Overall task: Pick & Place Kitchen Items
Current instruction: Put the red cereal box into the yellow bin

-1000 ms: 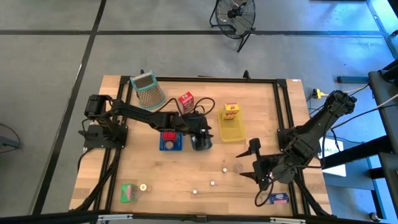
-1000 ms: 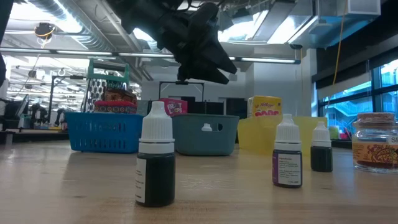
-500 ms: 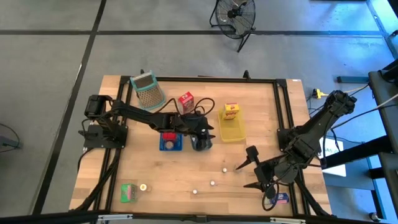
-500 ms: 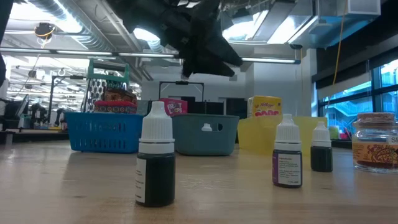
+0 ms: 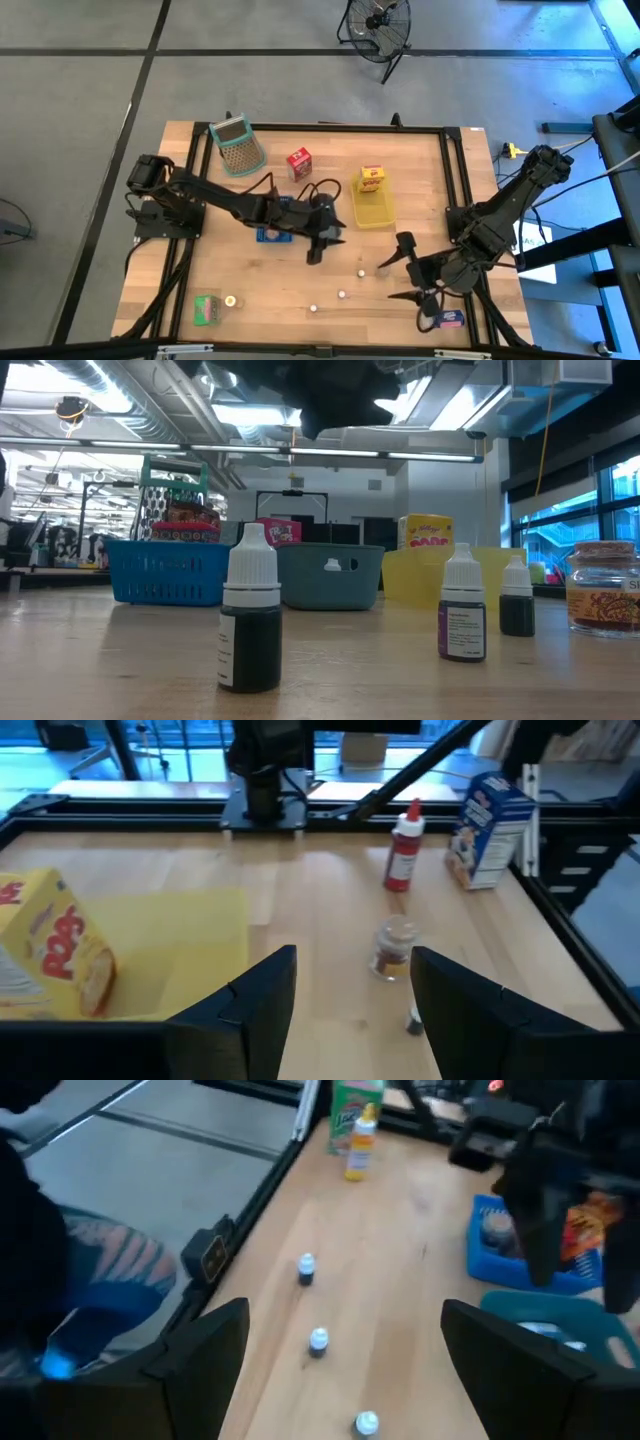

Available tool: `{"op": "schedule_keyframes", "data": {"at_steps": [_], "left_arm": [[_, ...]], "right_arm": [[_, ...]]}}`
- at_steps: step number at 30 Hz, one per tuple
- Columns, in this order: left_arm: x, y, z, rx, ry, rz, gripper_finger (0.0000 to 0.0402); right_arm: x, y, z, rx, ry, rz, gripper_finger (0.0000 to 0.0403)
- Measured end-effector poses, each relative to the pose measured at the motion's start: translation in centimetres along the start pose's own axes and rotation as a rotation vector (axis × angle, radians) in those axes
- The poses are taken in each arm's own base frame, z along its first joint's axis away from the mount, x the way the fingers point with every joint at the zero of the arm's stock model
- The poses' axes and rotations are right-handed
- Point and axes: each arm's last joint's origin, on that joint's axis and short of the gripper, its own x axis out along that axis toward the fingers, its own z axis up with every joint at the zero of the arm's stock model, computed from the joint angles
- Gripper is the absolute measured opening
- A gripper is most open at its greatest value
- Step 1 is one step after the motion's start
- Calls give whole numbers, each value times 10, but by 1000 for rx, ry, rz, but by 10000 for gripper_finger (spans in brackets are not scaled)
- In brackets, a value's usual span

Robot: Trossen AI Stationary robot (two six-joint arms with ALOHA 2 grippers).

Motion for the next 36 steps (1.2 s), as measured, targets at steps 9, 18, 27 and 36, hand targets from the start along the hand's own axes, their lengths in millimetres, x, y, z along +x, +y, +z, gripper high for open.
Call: {"op": "schedule_keyframes", "data": {"at_steps": [9, 18, 27, 36], "left_arm": [[-1, -7, -4, -6, 30, -15, 193], [-16, -2, 3, -84, 144, -23, 192], [-62, 20, 49, -192, 169, 186, 192], [-71, 19, 56, -136, 143, 150, 196]], "right_arm": [[-3, -3, 0, -69, 24, -93, 332], [-5, -8, 3, -77, 15, -205, 332], [-4, -10, 5, -38, 2, -212, 332], [-4, -10, 6, 16, -8, -211, 332]]}}
